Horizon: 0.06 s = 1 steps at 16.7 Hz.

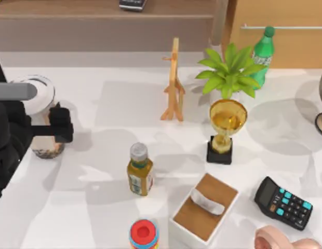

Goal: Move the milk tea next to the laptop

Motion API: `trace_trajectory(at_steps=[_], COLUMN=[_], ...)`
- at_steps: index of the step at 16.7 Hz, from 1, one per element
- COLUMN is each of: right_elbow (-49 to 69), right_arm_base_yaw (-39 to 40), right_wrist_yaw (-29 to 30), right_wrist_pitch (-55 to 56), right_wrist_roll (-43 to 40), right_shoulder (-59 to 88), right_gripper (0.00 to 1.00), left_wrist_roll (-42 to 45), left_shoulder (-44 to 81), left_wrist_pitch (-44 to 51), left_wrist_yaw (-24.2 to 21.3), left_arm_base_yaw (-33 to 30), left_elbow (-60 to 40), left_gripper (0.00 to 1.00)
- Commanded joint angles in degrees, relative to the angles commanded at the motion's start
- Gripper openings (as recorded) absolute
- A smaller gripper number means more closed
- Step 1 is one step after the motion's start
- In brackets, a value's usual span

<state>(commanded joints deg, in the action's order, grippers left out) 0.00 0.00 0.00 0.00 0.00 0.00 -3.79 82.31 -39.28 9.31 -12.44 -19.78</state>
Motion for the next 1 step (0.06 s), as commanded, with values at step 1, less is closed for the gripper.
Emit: trace_trajectory(at_steps=[1], right_elbow=[0.0], right_arm_base_yaw=[0.0], right_wrist_yaw=[0.0], right_wrist_pitch=[0.0], right_wrist_roll=[0.0], right_shoulder=[0.0], right_gripper=[1.0], left_wrist_roll=[0.0], left_shoulder=[0.0], left_wrist_pitch=[0.0], left_wrist_yaw=[0.0], left_arm_base_yaw=[0.0], left_elbow=[0.0], left_gripper=[1.0])
